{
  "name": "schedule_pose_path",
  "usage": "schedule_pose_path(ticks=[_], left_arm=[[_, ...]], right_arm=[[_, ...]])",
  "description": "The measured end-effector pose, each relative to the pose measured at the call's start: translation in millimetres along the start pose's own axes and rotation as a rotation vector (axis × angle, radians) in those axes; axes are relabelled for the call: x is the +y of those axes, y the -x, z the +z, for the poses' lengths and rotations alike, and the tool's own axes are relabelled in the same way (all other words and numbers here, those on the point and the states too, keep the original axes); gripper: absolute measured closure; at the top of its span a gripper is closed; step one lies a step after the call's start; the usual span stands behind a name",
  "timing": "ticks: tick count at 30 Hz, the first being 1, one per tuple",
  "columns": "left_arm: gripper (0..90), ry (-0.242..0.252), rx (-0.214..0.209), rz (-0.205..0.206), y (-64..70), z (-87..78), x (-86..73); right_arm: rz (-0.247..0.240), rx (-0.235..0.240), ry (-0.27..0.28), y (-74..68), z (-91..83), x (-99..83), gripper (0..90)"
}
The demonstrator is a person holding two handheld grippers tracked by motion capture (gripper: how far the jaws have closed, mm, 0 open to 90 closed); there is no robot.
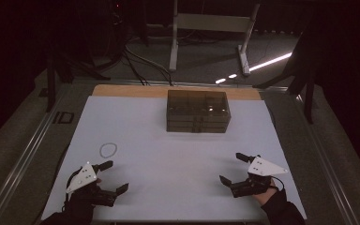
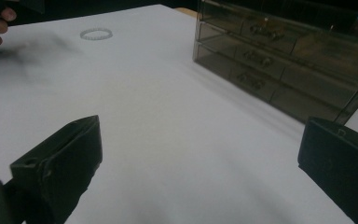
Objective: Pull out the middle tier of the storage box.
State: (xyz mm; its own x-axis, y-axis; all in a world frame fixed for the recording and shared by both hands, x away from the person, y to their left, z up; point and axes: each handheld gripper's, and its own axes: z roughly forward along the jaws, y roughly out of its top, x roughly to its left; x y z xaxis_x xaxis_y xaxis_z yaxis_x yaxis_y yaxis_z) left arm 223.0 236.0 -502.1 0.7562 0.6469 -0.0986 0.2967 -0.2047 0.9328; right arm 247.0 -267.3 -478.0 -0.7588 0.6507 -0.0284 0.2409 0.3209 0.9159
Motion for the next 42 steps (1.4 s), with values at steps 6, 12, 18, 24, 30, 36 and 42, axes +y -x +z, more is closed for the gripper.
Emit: schedule_pose_path(ticks=[6, 12, 18, 24, 30, 36, 42], left_arm=[[1.1, -0.002, -0.003, -0.001, 0.2, 0.8, 0.0], [1.1, 0.0, -0.005, 0.0, 0.6, 0.7, 0.2], [1.0, -0.002, -0.007, 0.001, 0.7, 1.0, 0.3], [1.1, 0.002, -0.008, -0.002, 0.4, 0.9, 0.4], [1.1, 0.001, -0.01, -0.001, 0.6, 0.9, 0.5], [1.1, -0.001, -0.01, -0.002, 0.4, 1.2, 0.5], [1.1, -0.001, -0.01, -0.002, 0.6, 1.2, 0.7]], right_arm=[[-0.028, -0.003, 0.011, 3.5, -1.9, 7.1, 0.2], [-0.069, -0.005, 0.014, 7.9, -3.7, 19.9, 0.2], [-0.098, 0.0, 0.011, 9.6, -1.4, 28.0, 0.2], [-0.119, -0.008, 0.009, 10.2, 2.2, 30.9, 0.2], [-0.152, -0.025, 0.014, 11.4, 7.5, 37.2, 0.2], [-0.19, -0.03, -0.003, 13.9, 13.2, 42.3, 0.2], [-0.217, -0.041, 0.002, 16.7, 18.3, 49.3, 0.2]])
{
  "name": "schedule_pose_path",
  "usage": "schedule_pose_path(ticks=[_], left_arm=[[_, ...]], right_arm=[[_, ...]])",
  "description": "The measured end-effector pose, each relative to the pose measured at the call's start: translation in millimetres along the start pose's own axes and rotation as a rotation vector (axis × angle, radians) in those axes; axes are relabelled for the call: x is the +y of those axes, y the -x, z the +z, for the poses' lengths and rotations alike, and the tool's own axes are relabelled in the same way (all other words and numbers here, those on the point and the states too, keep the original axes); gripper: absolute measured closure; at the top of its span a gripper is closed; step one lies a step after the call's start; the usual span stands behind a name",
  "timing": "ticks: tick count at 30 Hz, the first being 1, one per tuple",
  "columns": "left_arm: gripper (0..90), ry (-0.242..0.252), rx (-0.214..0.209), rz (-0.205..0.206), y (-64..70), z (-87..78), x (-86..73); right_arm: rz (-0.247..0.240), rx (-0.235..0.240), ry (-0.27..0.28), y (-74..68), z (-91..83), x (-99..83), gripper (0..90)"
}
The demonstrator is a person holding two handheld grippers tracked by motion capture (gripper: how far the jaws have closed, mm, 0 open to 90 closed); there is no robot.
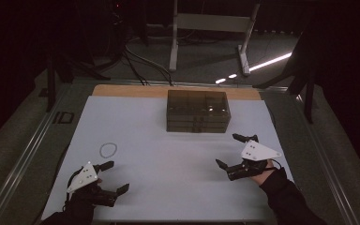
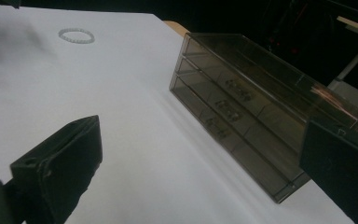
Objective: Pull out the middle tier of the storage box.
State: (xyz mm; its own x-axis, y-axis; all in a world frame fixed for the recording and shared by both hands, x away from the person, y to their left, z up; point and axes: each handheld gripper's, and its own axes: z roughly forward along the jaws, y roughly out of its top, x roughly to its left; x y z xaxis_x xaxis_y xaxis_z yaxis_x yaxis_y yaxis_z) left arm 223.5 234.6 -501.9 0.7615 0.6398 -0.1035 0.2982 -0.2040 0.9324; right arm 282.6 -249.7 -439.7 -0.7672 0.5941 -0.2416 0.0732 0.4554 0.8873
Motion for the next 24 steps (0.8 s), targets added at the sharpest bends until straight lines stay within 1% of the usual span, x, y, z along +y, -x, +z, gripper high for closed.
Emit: schedule_pose_path(ticks=[2, 3, 4, 8, 10, 11, 12, 16, 20, 22, 24], left_arm=[[1.0, 0.002, -0.001, 0.0, 0.0, 0.0, 0.1], [1.1, -0.001, -0.001, -0.001, 0.0, 0.1, -0.2], [1.1, -0.002, -0.002, 0.0, 0.0, 0.2, -0.3], [1.0, 0.003, -0.001, -0.001, -0.1, -0.2, 0.1], [1.1, -0.002, -0.002, 0.0, -0.2, 0.0, -0.3], [1.1, -0.002, -0.003, 0.0, -0.2, 0.1, -0.2], [1.1, 0.0, -0.003, -0.001, -0.1, 0.1, -0.1], [1.1, -0.002, -0.004, -0.001, -0.1, 0.2, -0.2], [1.1, 0.001, -0.001, 0.0, -0.2, -0.1, 0.1], [1.1, -0.002, -0.003, -0.003, -0.2, -0.1, -0.2], [1.1, 0.003, -0.004, -0.003, -0.5, -0.3, 0.1]], right_arm=[[-0.004, -0.003, -0.001, 0.4, 1.2, 0.8, 0.2], [-0.025, -0.013, -0.007, 0.6, 4.2, 2.5, 0.2], [-0.031, -0.016, -0.007, 0.7, 4.9, 2.8, 0.2], [-0.041, -0.024, -0.014, 1.9, 7.9, 3.7, 0.2], [-0.057, -0.033, -0.019, 2.6, 9.9, 4.5, 0.2], [-0.075, -0.04, -0.03, 2.9, 12.3, 5.7, 0.3], [-0.075, -0.04, -0.03, 2.9, 12.3, 5.7, 0.3], [-0.11, -0.046, -0.045, 3.3, 18.8, 9.0, 0.3], [-0.128, -0.057, -0.058, 4.5, 24.3, 11.2, 0.2], [-0.126, -0.056, -0.061, 4.8, 25.5, 11.8, 0.3], [-0.145, -0.069, -0.07, 5.0, 29.1, 13.1, 0.2]])
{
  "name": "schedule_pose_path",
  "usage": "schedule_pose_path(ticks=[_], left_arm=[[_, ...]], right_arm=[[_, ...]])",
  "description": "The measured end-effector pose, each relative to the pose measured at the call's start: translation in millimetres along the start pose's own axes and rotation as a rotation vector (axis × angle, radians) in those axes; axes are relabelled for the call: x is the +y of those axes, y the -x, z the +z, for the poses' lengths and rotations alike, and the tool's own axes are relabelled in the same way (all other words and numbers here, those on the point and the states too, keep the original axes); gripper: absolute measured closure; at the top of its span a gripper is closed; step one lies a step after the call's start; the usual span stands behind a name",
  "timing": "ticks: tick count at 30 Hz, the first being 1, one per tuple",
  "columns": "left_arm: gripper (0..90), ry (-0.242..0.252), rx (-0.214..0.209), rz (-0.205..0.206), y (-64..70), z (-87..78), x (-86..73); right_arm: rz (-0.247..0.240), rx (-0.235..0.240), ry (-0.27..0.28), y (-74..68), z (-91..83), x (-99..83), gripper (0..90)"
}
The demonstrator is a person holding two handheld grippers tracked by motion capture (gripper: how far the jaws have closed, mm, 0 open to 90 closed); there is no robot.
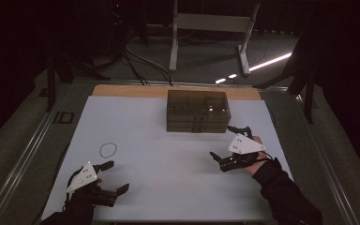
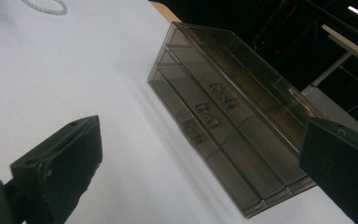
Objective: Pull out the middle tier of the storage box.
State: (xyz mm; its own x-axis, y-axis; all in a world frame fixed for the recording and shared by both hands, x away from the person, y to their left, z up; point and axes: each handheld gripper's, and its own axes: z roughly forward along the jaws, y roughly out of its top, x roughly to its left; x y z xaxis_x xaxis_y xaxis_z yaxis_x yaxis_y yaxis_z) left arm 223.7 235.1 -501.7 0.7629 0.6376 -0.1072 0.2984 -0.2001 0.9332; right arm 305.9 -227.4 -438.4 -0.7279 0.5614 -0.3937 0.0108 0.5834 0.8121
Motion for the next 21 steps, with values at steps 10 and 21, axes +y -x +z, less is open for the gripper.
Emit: schedule_pose_path(ticks=[10, 21], left_arm=[[1.0, -0.005, -0.001, 0.002, 0.5, 0.4, -0.3], [1.1, -0.004, 0.0, 0.001, 0.4, 0.3, -0.1]], right_arm=[[-0.054, -0.027, -0.026, -0.2, 8.1, 4.3, 0.3], [-0.119, -0.061, -0.07, 0.6, 21.7, 4.5, 0.3]])
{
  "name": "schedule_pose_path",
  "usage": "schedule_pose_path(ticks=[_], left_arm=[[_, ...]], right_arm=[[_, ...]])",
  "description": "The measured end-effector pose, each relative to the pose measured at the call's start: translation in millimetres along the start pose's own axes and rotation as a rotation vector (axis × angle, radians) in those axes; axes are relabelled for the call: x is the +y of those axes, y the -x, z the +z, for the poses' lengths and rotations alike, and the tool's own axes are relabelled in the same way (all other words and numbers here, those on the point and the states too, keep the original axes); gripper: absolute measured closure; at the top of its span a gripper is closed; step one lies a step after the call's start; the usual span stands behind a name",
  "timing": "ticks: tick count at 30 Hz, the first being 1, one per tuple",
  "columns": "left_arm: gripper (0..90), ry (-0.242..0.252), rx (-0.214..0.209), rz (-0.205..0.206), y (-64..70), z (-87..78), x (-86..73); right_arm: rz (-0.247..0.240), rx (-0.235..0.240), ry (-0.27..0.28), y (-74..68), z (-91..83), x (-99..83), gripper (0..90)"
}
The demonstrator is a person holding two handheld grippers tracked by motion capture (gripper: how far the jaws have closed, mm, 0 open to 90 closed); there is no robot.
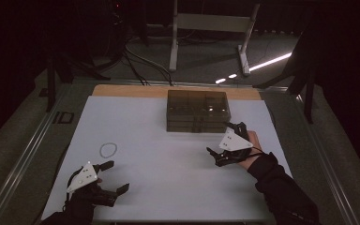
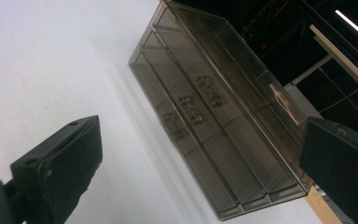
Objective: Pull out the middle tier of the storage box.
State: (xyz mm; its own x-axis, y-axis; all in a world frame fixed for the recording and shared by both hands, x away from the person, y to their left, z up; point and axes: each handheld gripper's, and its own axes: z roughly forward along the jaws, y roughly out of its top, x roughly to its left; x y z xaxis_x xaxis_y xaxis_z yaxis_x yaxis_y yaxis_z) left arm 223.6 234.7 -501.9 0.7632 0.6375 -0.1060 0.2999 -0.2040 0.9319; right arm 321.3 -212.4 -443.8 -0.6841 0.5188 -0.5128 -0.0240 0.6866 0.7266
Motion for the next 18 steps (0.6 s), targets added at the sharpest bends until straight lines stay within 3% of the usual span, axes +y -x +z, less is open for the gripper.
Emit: schedule_pose_path(ticks=[12, 18], left_arm=[[1.0, 0.001, -0.001, 0.001, 0.1, -0.1, 0.2], [1.0, 0.001, -0.004, -0.002, -0.2, -0.1, 0.0]], right_arm=[[-0.053, -0.024, -0.067, -4.7, 13.7, 3.8, 0.3], [-0.108, -0.035, -0.108, -8.1, 22.9, 4.2, 0.3]])
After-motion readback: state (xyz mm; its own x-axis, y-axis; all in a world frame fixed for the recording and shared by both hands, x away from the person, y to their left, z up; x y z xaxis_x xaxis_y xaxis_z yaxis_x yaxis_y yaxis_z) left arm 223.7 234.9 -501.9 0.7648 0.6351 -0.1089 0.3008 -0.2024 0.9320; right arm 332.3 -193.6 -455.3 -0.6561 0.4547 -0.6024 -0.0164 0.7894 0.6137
